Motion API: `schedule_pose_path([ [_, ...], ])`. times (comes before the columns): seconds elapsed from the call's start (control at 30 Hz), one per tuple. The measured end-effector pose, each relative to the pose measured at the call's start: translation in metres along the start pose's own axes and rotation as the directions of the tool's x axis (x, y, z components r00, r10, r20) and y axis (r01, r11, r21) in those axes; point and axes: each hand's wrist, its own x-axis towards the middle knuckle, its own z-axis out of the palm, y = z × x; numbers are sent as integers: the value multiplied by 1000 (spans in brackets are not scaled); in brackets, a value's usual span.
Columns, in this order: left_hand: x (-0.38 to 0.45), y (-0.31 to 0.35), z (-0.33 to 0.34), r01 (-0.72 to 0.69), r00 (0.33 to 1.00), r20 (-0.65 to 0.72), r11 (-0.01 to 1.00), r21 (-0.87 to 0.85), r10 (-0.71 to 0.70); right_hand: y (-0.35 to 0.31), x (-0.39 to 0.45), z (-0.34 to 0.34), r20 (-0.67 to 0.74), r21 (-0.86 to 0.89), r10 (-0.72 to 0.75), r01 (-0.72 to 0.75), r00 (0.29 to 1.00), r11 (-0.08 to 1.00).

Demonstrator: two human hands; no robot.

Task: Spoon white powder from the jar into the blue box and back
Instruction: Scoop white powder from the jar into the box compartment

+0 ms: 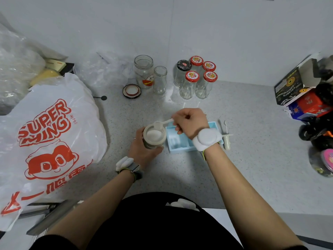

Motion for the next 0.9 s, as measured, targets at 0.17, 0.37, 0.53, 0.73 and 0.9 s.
schedule_pose_path([
  [0.17,-2,1,0,0,1000,-4,1000,15,0,11,-7,11,67,-195,-51,63,996,979],
  [0.37,3,1,-1,2,999,39,1000,30,-3,18,-8,-5,-23,-92,-40,38,999,995],
  [0.53,19,13,-10,-92,988,146,960,263,54,25,-9,-21,-125,13,-3,5,992,1000],
  [0.73,37,39,-6,-460,880,412,640,615,236,39,-6,-36,-217,42,37,-29,975,999],
  [0.9,52,47,9,-488,846,529,487,725,60,49,-7,-49,-268,23,71,-67,961,997],
])
